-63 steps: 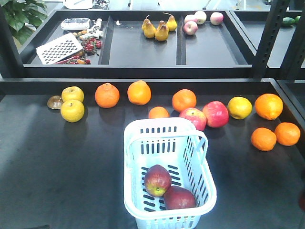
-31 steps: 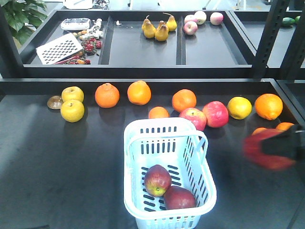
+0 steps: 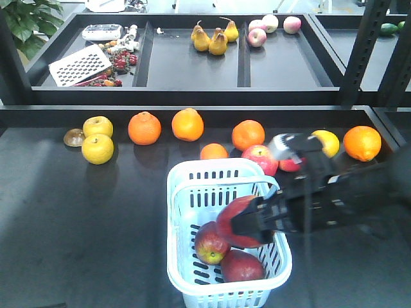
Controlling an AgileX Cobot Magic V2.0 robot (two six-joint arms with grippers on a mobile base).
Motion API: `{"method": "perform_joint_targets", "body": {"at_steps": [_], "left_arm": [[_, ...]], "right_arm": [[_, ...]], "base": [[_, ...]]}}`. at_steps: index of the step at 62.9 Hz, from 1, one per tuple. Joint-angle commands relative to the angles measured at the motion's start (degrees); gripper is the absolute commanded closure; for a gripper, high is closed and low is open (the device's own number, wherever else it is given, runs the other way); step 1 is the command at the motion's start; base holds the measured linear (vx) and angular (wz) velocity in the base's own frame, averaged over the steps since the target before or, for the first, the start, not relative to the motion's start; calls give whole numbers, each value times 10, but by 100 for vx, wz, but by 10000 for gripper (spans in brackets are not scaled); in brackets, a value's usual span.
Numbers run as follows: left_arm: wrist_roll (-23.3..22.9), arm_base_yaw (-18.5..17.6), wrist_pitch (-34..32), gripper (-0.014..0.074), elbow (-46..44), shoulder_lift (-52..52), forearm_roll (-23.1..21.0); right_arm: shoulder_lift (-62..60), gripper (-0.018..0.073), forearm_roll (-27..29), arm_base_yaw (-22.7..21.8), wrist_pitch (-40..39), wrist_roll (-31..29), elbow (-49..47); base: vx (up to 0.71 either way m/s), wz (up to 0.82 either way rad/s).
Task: Pick three apples into basket with both arms
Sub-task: 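Place the third apple into the basket and open the right gripper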
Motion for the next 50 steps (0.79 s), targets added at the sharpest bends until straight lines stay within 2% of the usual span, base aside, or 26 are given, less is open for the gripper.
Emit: {"method": "perform_joint_targets", "body": {"at_steps": [1,15,23,30,39,46,50], "left_arm": [[-2,-2,-22,603,-15,4,-19],[-2,-2,-22,603,-15,4,-19],[-2,-2,-22,603,-15,4,-19],[-2,-2,-22,603,-15,4,-19],[-2,-2,-24,603,-15,4,-19],[-2,-2,-26,603,-15,4,-19],[-2,-2,-28,603,-15,4,-19]], "right_arm": [[14,379,16,7,-54,1,-17],[33,-24,16,6,-84,1,-17],[33,-139,16,6,-87,1,-17],[33,-148,16,6,-87,1,-17],[33,-105,16,6,-78,-1,-17],[28,0,15,6,-50,-3,-17],[19,100,15,6,-30,-7,-17]], "base": [[0,0],[0,0],[0,0],[0,0],[0,0],[0,0],[0,0]]}}
